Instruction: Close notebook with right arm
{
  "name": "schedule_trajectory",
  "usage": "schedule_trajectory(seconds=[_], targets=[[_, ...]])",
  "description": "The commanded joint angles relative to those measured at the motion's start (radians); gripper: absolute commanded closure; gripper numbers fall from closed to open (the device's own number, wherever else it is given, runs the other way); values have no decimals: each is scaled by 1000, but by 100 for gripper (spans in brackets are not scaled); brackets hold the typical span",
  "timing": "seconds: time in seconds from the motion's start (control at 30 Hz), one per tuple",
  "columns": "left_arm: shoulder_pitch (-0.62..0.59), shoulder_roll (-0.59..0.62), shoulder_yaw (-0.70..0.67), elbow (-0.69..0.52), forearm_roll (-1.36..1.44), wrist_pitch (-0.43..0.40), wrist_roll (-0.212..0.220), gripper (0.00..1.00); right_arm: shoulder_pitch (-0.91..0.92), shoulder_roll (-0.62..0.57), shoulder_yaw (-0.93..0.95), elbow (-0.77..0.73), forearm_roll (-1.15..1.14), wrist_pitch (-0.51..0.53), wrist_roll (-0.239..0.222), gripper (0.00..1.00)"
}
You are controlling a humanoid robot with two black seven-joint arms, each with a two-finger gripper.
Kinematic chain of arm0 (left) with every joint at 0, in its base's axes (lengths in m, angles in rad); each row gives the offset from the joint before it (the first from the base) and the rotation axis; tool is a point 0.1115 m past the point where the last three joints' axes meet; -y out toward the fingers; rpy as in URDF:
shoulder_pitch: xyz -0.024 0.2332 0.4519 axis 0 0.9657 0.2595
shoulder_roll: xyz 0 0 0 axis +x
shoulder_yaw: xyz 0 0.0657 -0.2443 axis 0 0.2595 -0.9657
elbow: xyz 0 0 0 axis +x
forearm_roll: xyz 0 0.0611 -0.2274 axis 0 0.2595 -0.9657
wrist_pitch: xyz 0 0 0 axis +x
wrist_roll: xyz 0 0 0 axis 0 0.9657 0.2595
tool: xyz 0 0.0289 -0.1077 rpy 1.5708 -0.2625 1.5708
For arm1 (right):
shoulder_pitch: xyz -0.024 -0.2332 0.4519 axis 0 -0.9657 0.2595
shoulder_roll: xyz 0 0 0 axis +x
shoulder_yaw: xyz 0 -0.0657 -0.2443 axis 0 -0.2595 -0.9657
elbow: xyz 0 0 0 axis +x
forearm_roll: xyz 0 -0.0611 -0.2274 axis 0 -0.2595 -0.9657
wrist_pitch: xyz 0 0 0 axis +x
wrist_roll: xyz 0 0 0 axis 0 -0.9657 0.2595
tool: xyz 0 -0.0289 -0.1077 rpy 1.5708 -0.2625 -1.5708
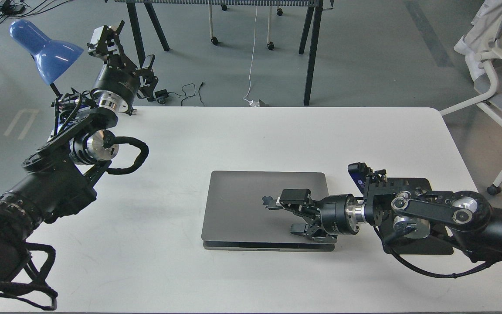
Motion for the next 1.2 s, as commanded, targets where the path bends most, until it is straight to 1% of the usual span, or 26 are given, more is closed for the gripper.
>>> schedule_trajectory(seconds=[0.0, 0.1, 0.47, 0.73, 0.8, 0.93, 1.03, 1.17], targets=[[0, 0, 0, 0, 0, 0, 0, 0, -26, 2, 0, -11, -6, -14, 0, 0], [0, 0, 0, 0, 0, 0, 0, 0, -37, 7, 2, -38, -6, -21, 0, 0], [0, 0, 0, 0, 0, 0, 0, 0, -62, 25, 2, -54, -45, -22, 0, 0], [0, 0, 0, 0, 0, 0, 0, 0, -34, 27, 26, -55, -40, -21, 0, 0], [0, 0, 0, 0, 0, 0, 0, 0, -11, 25, 63, -58, -40, -22, 0, 0], [0, 0, 0, 0, 0, 0, 0, 0, 38, 22, 205, -89, -42, -22, 0, 0], [0, 0, 0, 0, 0, 0, 0, 0, 84, 27, 313, -184, -37, -21, 2, 0], [0, 0, 0, 0, 0, 0, 0, 0, 110, 54, 515, -351, -28, -11, 5, 0]])
